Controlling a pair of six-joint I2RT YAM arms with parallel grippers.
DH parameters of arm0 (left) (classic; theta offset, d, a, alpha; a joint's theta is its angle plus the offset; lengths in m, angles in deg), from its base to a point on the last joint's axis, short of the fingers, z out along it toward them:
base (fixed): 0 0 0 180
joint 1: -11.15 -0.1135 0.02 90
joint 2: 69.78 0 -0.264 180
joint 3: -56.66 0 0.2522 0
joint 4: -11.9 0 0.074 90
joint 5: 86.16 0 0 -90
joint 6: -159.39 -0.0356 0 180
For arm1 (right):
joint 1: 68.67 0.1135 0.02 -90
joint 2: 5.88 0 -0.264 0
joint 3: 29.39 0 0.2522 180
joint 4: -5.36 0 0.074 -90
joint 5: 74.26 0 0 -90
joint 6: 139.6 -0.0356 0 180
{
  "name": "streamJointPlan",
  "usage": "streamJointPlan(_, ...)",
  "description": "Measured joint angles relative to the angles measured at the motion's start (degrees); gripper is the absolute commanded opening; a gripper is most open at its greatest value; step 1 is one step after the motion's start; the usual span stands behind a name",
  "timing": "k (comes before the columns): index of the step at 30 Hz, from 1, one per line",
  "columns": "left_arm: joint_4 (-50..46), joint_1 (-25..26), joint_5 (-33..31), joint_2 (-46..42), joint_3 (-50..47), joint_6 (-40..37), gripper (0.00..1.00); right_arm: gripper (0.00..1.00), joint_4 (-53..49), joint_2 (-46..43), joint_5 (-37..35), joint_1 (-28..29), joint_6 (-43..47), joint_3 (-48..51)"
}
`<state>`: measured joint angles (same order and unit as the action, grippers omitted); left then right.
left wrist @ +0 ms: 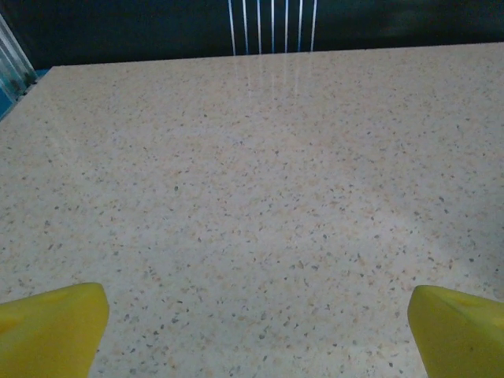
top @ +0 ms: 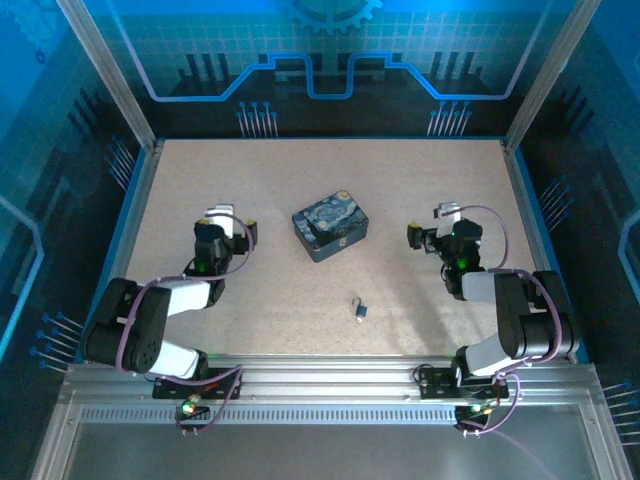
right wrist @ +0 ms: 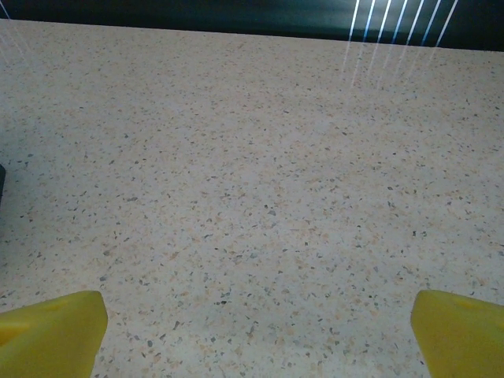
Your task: Unlock the padlock with the key
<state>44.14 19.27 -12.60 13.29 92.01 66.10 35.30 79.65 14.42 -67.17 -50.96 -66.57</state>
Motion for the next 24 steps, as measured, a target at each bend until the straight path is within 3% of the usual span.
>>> streamJointPlan(7, 7.04, -4.11, 4.85, 4.09, -1.88, 0.35, 0.99, 1.00, -0.17, 0.00, -0.17, 0.00, 0.00, 0.00)
streamJointPlan(24, 6.16, -7.28, 9.92, 5.49, -0.44, 3.17, 0.99, 1.00, -0.59, 0.00, -1.53, 1.25, 1.05, -0.22)
